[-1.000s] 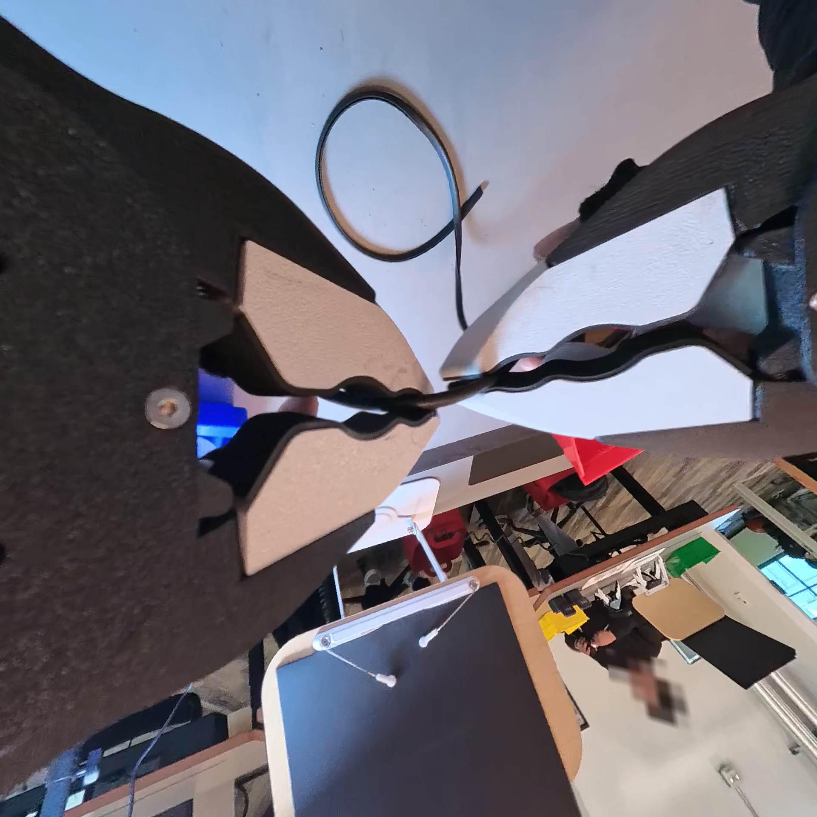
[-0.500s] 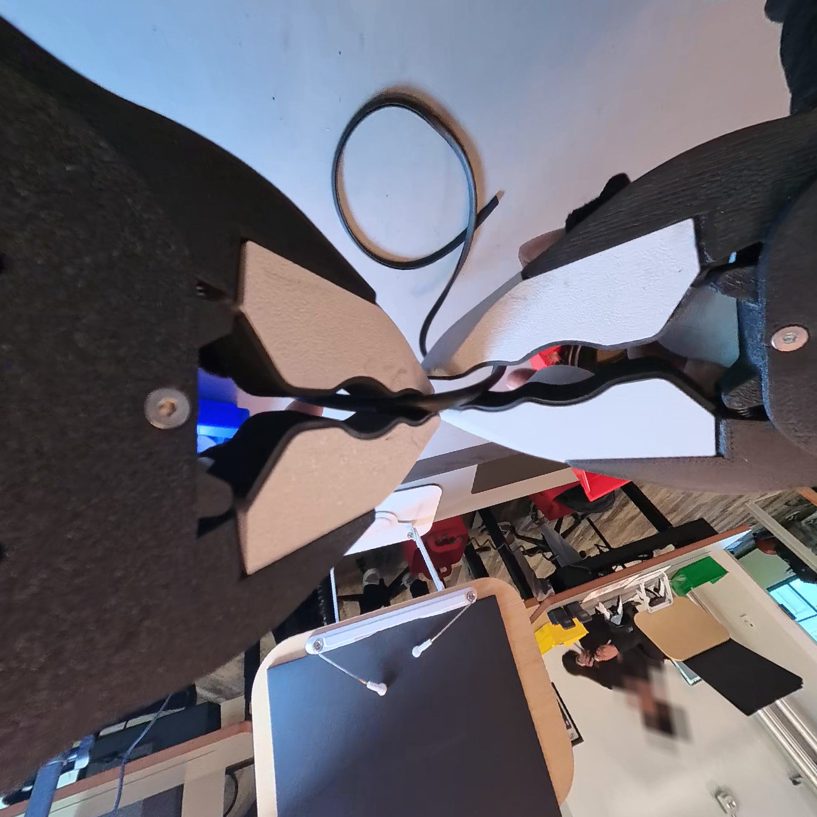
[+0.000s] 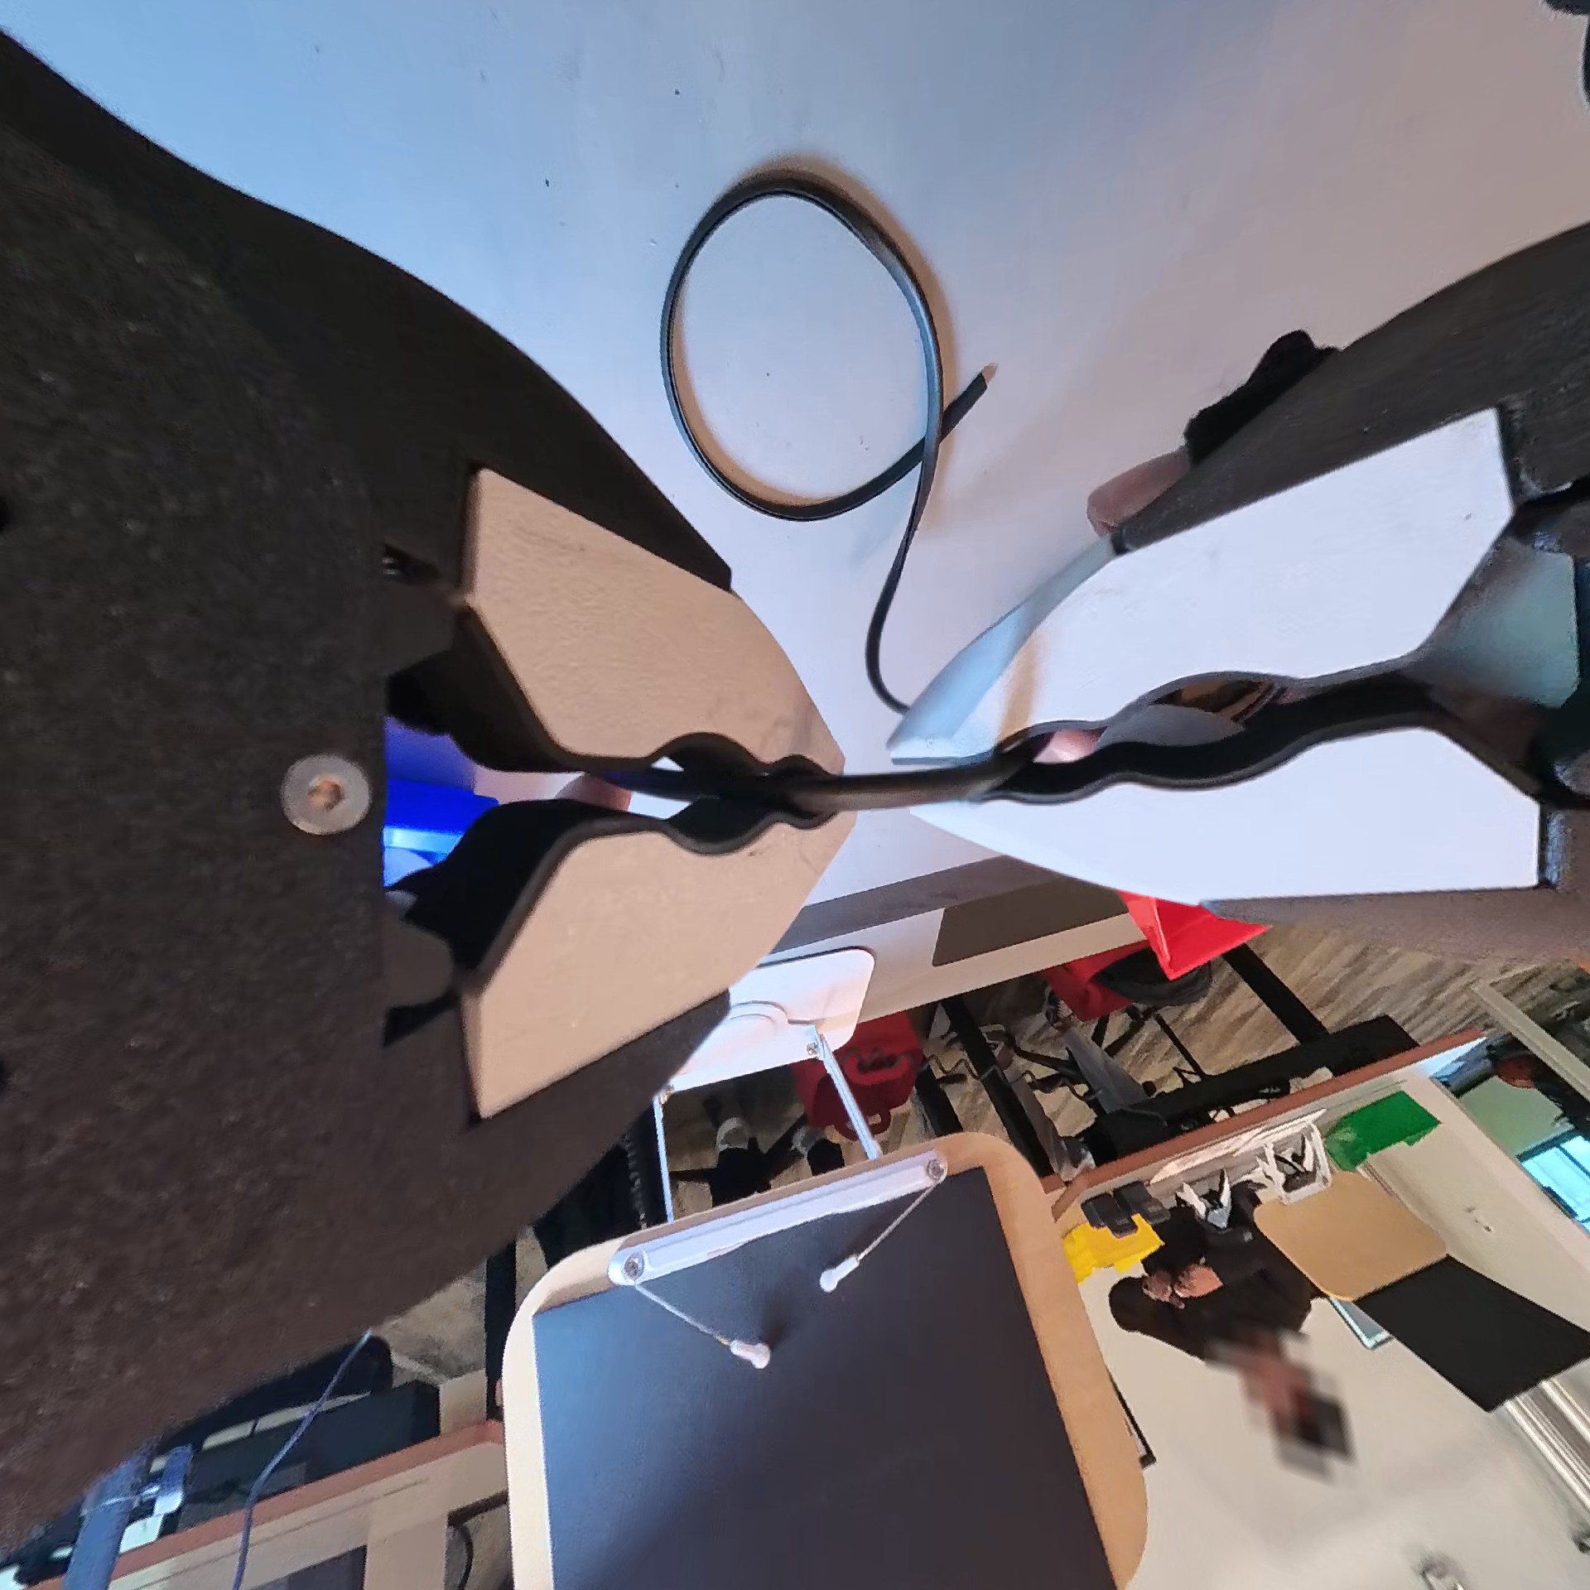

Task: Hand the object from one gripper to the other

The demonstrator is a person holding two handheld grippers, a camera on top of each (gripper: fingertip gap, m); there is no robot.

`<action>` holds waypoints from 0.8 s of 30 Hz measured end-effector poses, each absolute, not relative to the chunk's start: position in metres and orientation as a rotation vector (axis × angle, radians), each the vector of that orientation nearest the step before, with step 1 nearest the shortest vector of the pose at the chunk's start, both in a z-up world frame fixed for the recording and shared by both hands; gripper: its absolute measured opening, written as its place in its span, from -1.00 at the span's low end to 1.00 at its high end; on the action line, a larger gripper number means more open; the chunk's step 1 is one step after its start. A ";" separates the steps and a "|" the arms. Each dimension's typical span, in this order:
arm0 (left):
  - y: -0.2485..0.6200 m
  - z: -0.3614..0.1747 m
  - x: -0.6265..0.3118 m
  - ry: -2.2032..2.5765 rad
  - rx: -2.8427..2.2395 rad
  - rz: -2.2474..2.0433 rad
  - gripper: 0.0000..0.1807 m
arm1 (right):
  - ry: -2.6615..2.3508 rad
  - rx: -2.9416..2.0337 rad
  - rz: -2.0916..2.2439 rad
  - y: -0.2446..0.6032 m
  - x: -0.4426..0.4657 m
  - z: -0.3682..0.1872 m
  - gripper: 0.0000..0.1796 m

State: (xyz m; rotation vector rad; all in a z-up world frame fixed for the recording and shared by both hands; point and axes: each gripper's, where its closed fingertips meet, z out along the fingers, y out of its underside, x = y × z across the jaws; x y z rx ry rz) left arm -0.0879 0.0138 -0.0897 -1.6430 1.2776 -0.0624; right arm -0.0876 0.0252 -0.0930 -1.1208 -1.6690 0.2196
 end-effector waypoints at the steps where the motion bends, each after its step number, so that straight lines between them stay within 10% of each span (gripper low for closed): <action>1: 0.013 -0.089 -0.086 1.275 -1.639 -0.074 -0.92 | -1.671 -1.118 0.220 0.024 -0.088 -0.093 -1.00; 24: 0.012 -0.095 -0.081 1.300 -1.644 -0.081 -0.94 | -1.674 -1.062 0.219 0.019 -0.091 -0.091 -0.99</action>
